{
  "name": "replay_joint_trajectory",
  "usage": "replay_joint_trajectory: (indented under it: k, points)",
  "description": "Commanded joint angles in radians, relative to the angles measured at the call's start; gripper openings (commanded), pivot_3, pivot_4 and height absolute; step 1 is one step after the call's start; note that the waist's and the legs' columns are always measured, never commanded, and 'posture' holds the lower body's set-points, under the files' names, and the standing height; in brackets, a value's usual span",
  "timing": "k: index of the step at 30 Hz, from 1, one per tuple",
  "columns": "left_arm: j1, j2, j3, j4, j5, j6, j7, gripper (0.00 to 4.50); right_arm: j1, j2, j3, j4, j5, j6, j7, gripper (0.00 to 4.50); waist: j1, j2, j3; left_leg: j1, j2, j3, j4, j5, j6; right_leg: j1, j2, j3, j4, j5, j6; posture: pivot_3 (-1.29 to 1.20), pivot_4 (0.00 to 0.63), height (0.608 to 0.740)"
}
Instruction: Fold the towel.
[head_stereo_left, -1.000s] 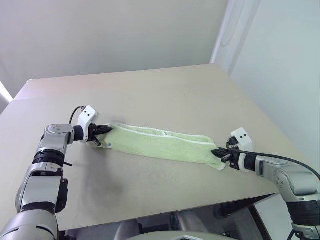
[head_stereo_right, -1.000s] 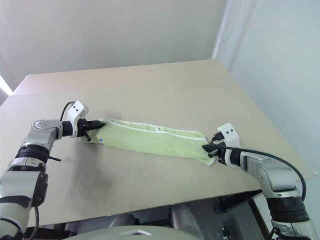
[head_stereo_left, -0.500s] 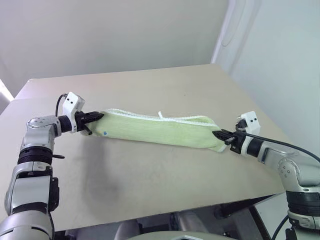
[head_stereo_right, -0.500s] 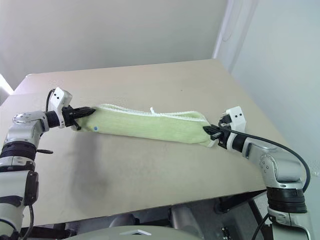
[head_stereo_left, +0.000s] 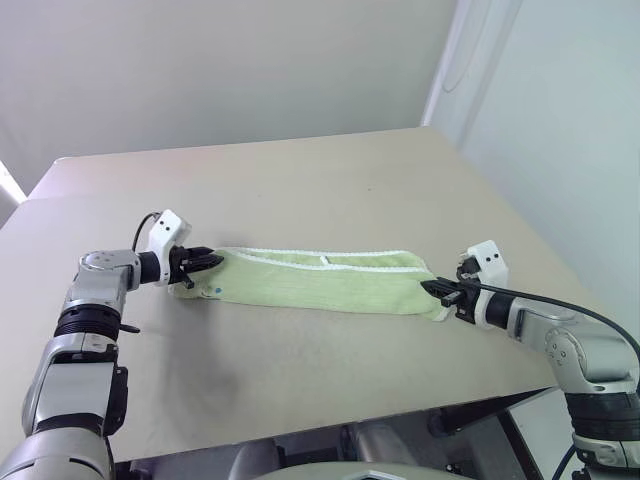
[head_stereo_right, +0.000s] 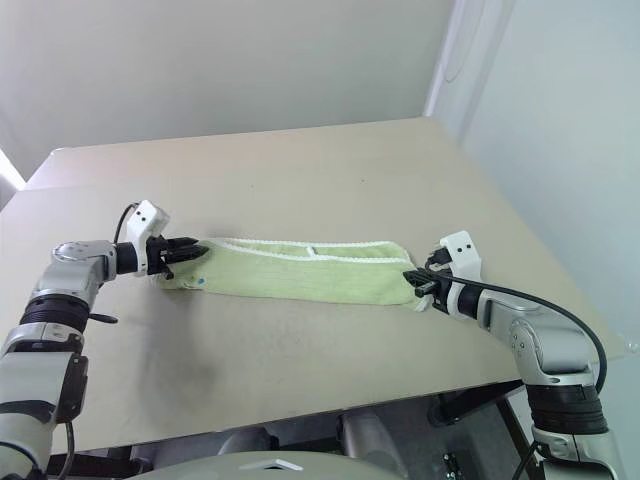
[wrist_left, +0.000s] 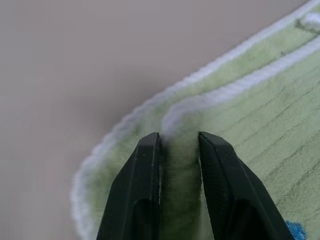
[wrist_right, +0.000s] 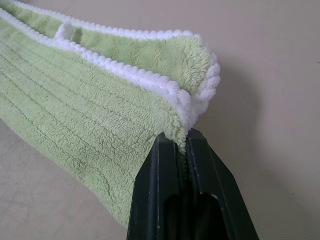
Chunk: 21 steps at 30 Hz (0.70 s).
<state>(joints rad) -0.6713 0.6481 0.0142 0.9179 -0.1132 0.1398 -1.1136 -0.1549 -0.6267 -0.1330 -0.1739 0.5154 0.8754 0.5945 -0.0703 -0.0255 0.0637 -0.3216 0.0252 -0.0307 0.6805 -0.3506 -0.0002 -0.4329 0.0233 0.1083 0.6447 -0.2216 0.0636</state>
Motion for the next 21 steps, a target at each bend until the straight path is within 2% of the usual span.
replay_joint_trajectory:
  k: [1,5,8,10,17,21]
  points:
    - [-0.032,-0.003,-0.006,0.02,0.016,-0.014,0.0,1.33,-0.006,-0.008,-0.011,-0.034,-0.002,-0.006,0.001,0.0,0.0,0.0,0.0,0.0,0.0,0.0,0.0,0.0,0.0,0.0,0.0,0.0,0.0,0.0,0.0,0.0,0.0,0.712]
    - [-0.061,-0.021,0.009,0.068,0.022,-0.027,0.026,1.33,-0.003,-0.005,-0.01,-0.037,-0.007,-0.009,-0.005,0.0,0.001,0.0,0.0,0.0,0.0,0.0,0.0,0.0,0.0,0.0,0.0,0.0,0.0,0.0,0.0,0.0,0.0,0.712]
    - [-0.073,-0.017,0.033,0.072,-0.003,-0.029,0.008,0.72,0.003,-0.003,-0.012,-0.043,-0.006,-0.009,-0.01,0.0,0.001,0.0,0.0,0.0,0.0,0.0,0.0,0.0,0.0,0.0,0.0,0.0,0.0,0.0,0.0,0.0,0.0,0.712]
    - [-0.076,-0.009,0.048,0.07,-0.017,-0.028,-0.006,0.05,0.006,-0.003,-0.013,-0.047,-0.005,-0.009,-0.012,0.0,0.0,0.0,0.0,0.0,0.0,0.0,0.0,0.0,0.0,0.0,0.0,0.0,0.0,0.0,0.0,0.0,0.0,0.712]
    - [-0.071,0.044,0.087,0.011,-0.045,-0.033,-0.032,0.02,0.025,-0.02,-0.021,-0.068,0.004,-0.013,0.008,0.0,0.001,0.0,0.0,0.0,0.0,0.0,0.0,0.0,0.0,0.0,0.0,0.0,0.0,0.0,0.0,0.0,0.0,0.712]
    - [-0.116,0.057,0.164,-0.033,-0.119,0.022,-0.003,0.02,-0.016,-0.019,-0.067,-0.056,0.027,-0.031,0.018,0.0,0.001,0.0,0.0,0.0,0.0,0.0,0.0,0.0,0.0,0.0,0.0,0.0,0.0,0.0,0.0,0.0,0.0,0.712]
